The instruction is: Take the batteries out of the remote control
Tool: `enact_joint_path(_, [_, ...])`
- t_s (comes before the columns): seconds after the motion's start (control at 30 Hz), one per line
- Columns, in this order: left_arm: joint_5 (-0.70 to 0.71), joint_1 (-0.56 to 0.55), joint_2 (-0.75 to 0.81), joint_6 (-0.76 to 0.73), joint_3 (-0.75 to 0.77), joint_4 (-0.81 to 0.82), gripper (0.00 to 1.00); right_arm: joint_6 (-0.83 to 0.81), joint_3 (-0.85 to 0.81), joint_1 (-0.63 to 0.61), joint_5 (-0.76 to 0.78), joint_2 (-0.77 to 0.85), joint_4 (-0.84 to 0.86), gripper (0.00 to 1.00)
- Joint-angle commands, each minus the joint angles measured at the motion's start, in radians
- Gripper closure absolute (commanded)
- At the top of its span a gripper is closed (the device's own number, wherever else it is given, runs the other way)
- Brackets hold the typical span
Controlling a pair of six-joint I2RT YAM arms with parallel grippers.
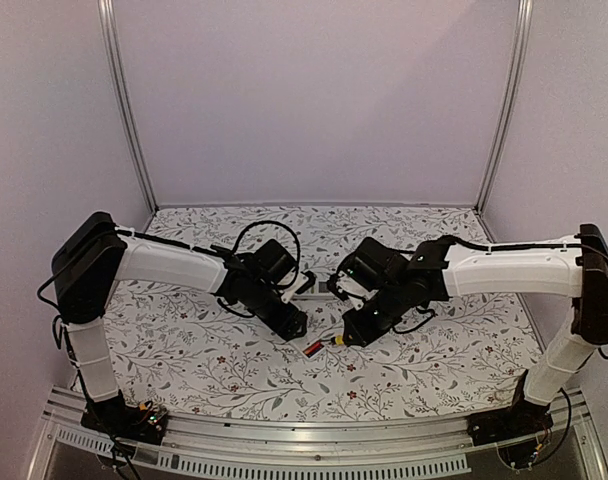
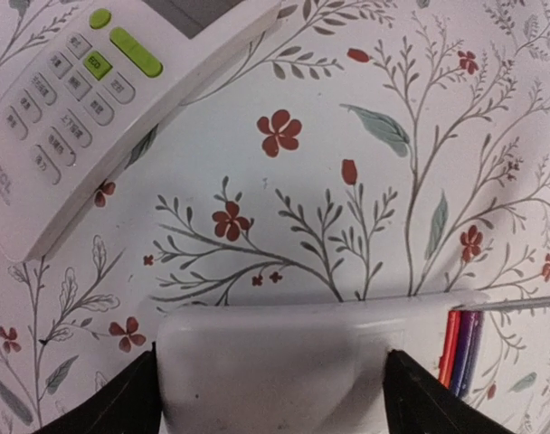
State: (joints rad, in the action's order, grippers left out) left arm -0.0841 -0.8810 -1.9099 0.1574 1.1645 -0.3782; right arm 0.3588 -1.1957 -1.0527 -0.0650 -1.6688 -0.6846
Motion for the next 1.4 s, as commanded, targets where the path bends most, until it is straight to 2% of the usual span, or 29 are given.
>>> enact_joint_path(0.0, [-0.003, -0.034, -0.065, -0.028, -0.025, -0.079, 0.19, 0.055, 0.103, 0.059, -0.255, -0.017, 0.069, 1.00])
enact_joint_path(0.3, [-0.008, -0.038, -0.078, -0.025, -0.025, -0.083, 0.21, 0.118, 0.201, 0.150, -0.482, 0.040, 0.215, 1.00])
enact_joint_path(0.67, [0.004, -0.041, -0.096, -0.020, -0.020, -0.093, 0.22, 0.195, 0.239, 0.200, -0.631, 0.097, 0.340, 1.00])
enact_joint_path(0.97, [0.007, -0.041, -0.107, -0.016, -0.017, -0.101, 0.22, 0.229, 0.240, 0.207, -0.650, 0.123, 0.369, 1.00])
enact_joint_path(1.37, [0.012, -0.041, -0.101, -0.015, -0.014, -0.101, 0.22, 0.213, 0.242, 0.207, -0.526, 0.152, 0.313, 1.00])
